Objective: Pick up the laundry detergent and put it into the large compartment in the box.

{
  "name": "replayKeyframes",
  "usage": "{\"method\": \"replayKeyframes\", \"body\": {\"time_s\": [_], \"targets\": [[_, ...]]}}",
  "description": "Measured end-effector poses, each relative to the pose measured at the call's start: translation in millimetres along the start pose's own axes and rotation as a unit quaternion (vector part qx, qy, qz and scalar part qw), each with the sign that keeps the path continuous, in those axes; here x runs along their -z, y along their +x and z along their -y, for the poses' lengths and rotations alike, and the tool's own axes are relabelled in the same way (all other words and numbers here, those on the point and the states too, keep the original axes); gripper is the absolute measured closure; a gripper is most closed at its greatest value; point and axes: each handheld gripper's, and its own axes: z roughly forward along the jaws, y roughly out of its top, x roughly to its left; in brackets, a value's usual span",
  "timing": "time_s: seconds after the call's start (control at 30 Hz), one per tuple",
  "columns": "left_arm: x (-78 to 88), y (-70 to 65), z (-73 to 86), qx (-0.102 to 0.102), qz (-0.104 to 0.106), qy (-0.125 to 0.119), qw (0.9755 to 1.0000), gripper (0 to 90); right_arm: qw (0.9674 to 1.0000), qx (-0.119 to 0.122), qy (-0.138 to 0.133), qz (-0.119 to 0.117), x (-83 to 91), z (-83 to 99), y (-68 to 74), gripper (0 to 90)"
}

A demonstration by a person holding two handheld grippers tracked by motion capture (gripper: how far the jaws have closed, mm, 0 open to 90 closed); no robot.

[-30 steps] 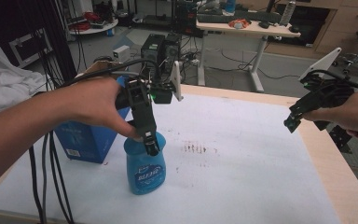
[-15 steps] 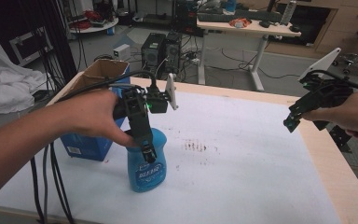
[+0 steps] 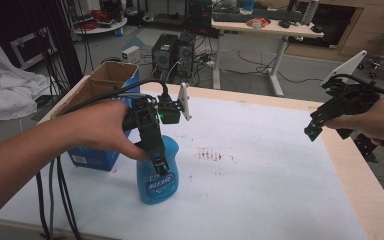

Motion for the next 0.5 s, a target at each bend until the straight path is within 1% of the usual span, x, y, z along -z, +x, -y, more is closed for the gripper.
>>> {"method": "replayKeyframes", "body": {"time_s": [0.07, 0.1, 0.13, 0.2, 0.23, 0.3, 0.33, 0.37, 0.4, 0.5], "targets": [[-0.2, -0.7, -0.1, -0.002, -0.003, 0.000, 1.0000, 21.4, 1.0000, 0.000, 0.000, -0.001, -0.3, -0.1, -0.1, 12.9], [-0.3, -1.0, -0.2, -0.004, -0.004, 0.001, 1.0000, 26.4, 1.0000, 0.000, -0.001, -0.001, -0.1, -0.2, -0.1, 12.9], [-0.4, -1.2, -0.2, -0.004, -0.004, 0.001, 1.0000, 27.6, 1.0000, 0.000, -0.001, -0.002, 0.0, -0.3, -0.1, 12.9], [-0.4, -1.3, -0.2, -0.004, -0.006, 0.003, 1.0000, 28.0, 1.0000, 0.000, -0.002, -0.002, 0.1, -0.2, -0.1, 12.9], [-0.5, -1.3, -0.2, -0.005, -0.006, 0.003, 1.0000, 30.5, 1.0000, 0.000, -0.001, -0.002, 0.1, -0.2, -0.3, 12.9], [-0.3, -1.4, -0.5, -0.005, -0.007, 0.005, 1.0000, 30.9, 1.0000, -0.001, -0.001, -0.002, 0.0, -0.2, -0.4, 12.9], [-0.6, -1.8, -0.5, -0.002, -0.005, 0.004, 1.0000, 32.0, 1.0000, -0.001, -0.001, -0.002, 0.0, -0.1, -0.6, 12.9], [-0.7, -2.2, -0.7, -0.004, -0.003, 0.004, 1.0000, 34.6, 1.0000, -0.001, -0.001, -0.002, -0.1, -0.1, -0.8, 12.9], [-0.7, -2.4, -0.9, -0.006, -0.003, 0.005, 1.0000, 34.6, 1.0000, -0.001, -0.001, -0.002, -0.1, -0.1, -0.8, 12.9], [-0.4, -2.2, -0.9, -0.004, -0.003, 0.005, 1.0000, 34.9, 1.0000, 0.000, -0.001, -0.002, -0.3, -0.3, -1.2, 12.9]]}}
